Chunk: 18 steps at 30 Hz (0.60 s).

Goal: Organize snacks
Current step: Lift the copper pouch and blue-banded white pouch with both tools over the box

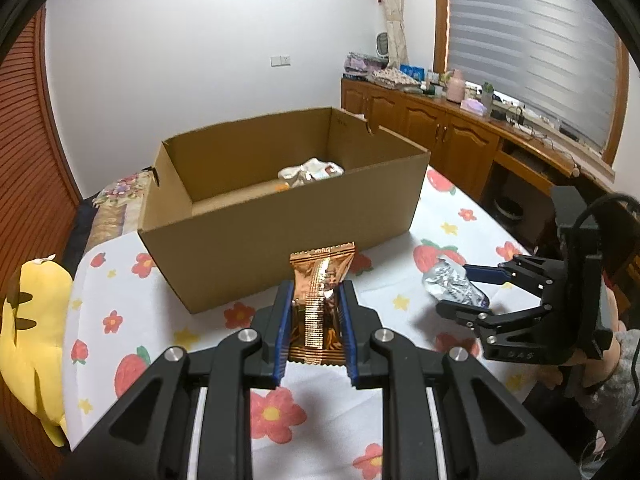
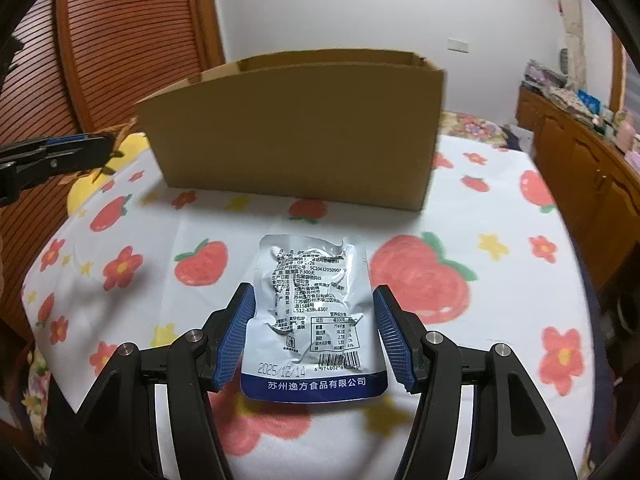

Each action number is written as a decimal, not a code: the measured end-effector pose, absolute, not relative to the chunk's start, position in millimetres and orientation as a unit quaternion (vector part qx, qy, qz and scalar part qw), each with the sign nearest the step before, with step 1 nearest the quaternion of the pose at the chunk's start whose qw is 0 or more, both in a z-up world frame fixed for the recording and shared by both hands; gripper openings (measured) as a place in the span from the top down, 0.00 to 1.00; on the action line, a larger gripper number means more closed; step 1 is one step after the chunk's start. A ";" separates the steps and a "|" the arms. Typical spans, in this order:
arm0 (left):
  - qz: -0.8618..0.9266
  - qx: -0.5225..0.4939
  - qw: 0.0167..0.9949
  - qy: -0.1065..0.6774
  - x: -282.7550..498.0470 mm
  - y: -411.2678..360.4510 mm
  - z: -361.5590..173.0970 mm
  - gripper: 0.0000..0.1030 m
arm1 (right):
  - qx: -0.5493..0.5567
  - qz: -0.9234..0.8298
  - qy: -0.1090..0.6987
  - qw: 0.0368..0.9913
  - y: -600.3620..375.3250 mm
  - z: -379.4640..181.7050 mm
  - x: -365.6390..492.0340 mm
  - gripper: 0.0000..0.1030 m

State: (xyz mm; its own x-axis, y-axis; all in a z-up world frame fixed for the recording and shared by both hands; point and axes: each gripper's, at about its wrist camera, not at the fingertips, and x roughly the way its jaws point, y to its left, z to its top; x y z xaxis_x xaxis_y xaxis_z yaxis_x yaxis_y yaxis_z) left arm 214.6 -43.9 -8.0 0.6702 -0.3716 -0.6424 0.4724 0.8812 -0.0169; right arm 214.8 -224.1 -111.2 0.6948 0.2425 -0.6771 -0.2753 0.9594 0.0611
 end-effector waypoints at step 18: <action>-0.216 0.036 0.934 0.281 249.0 -30.1 40.1 0.81 | -0.039 0.149 0.262 0.953 -233.9 9.6 203.5 0.40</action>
State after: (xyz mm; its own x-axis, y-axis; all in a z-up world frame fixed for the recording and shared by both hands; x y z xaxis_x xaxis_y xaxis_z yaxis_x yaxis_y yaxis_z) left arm 249.0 -30.1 40.1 0.7487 -0.3832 -0.5409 0.4238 0.9042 -0.0539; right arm 203.5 -233.9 9.6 0.8181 0.2643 -0.5108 -0.3052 0.9523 0.0040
